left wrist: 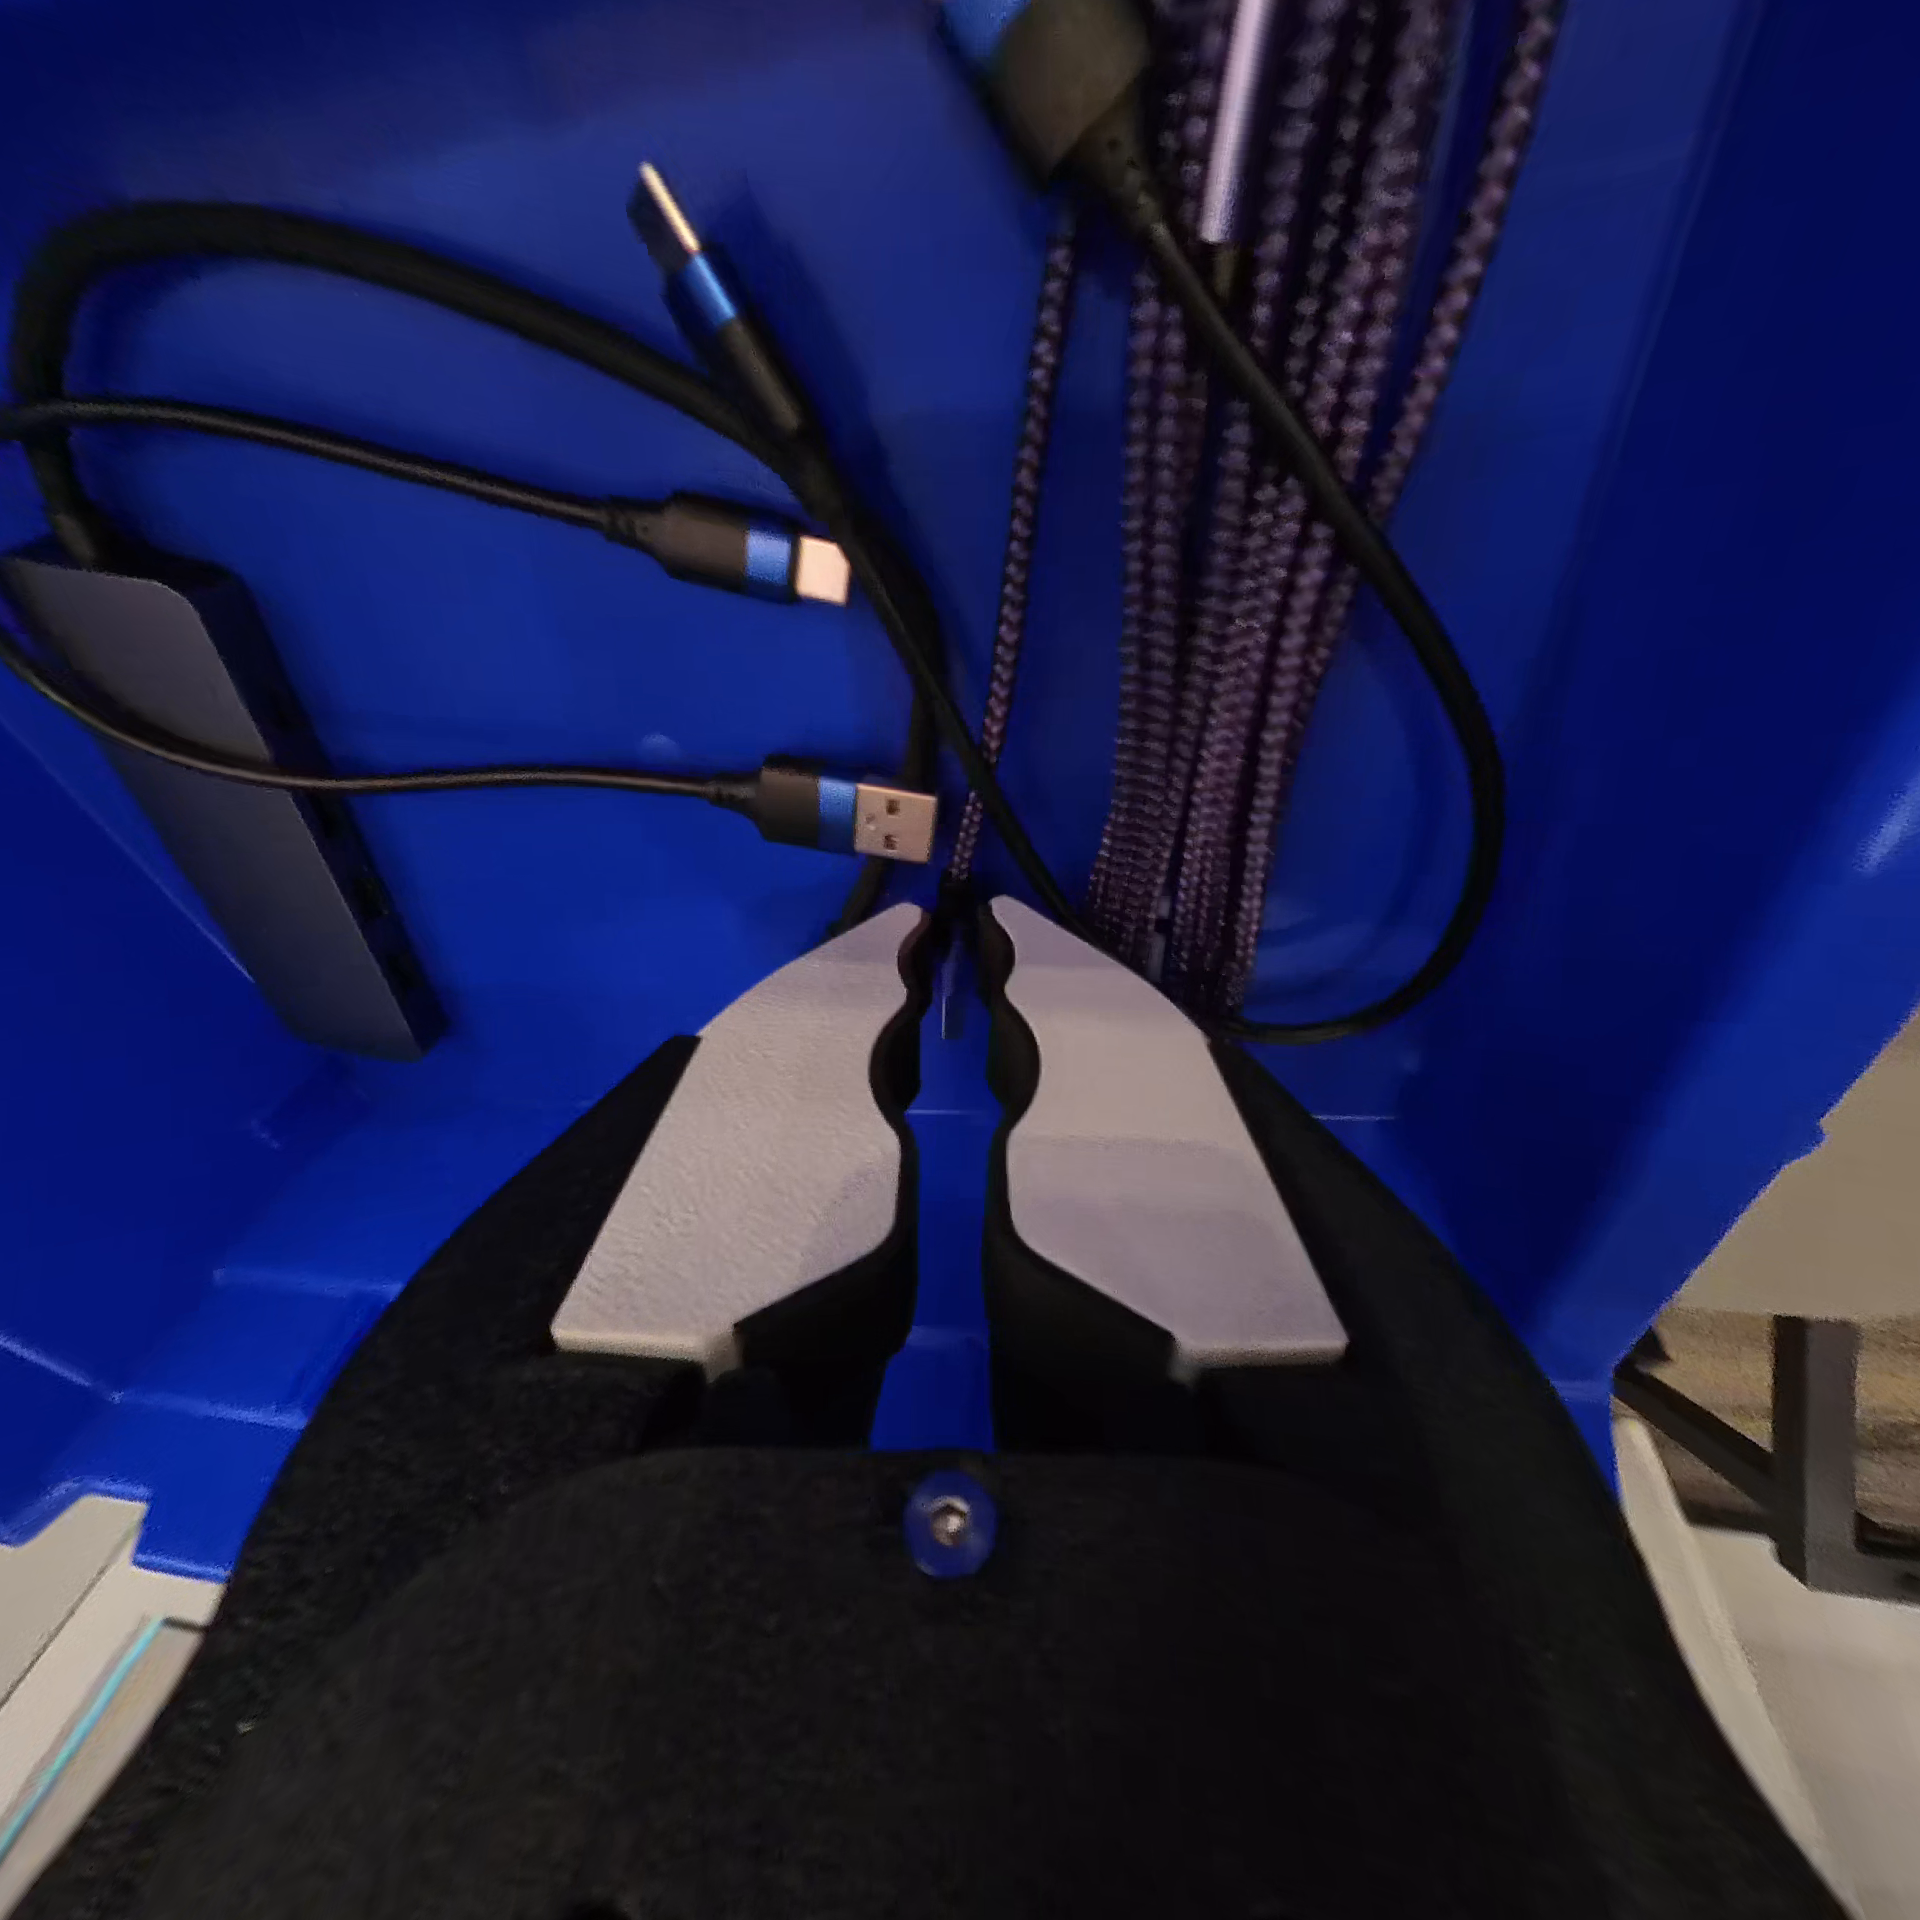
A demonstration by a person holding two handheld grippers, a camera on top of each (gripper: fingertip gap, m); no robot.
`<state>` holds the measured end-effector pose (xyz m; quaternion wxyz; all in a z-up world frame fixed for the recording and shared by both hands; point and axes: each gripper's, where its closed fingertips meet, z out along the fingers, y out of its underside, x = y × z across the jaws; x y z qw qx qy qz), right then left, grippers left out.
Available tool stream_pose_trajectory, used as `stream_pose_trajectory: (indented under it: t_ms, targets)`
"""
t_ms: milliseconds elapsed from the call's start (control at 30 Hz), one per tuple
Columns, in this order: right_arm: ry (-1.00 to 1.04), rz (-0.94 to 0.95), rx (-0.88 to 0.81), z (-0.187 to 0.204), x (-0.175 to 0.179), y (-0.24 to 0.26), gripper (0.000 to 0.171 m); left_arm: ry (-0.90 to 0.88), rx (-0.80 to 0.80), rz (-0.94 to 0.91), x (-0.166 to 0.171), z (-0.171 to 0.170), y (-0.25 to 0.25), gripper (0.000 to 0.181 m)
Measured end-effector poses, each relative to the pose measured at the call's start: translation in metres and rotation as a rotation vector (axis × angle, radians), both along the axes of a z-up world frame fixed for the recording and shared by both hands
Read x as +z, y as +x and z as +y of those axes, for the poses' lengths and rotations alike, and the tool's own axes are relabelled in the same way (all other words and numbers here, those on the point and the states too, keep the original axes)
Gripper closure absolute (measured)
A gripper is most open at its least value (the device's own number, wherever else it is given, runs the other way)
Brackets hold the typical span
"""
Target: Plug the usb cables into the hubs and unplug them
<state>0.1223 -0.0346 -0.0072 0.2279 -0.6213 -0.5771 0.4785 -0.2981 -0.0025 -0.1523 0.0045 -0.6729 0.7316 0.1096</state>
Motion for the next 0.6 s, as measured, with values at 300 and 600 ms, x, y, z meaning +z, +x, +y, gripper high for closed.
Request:
stream_pose_trajectory:
  t_ms: [300,600]
  targets:
    - [0.009,0.054,0.004,-0.004,0.007,0.011,0.151,0.172,0.126,0.013,0.064,0.008,-0.013,0.175]
    - [0.037,0.104,0.016,-0.009,0.017,0.022,0.151,0.461,0.125,0.126,0.175,0.026,-0.011,0.175]
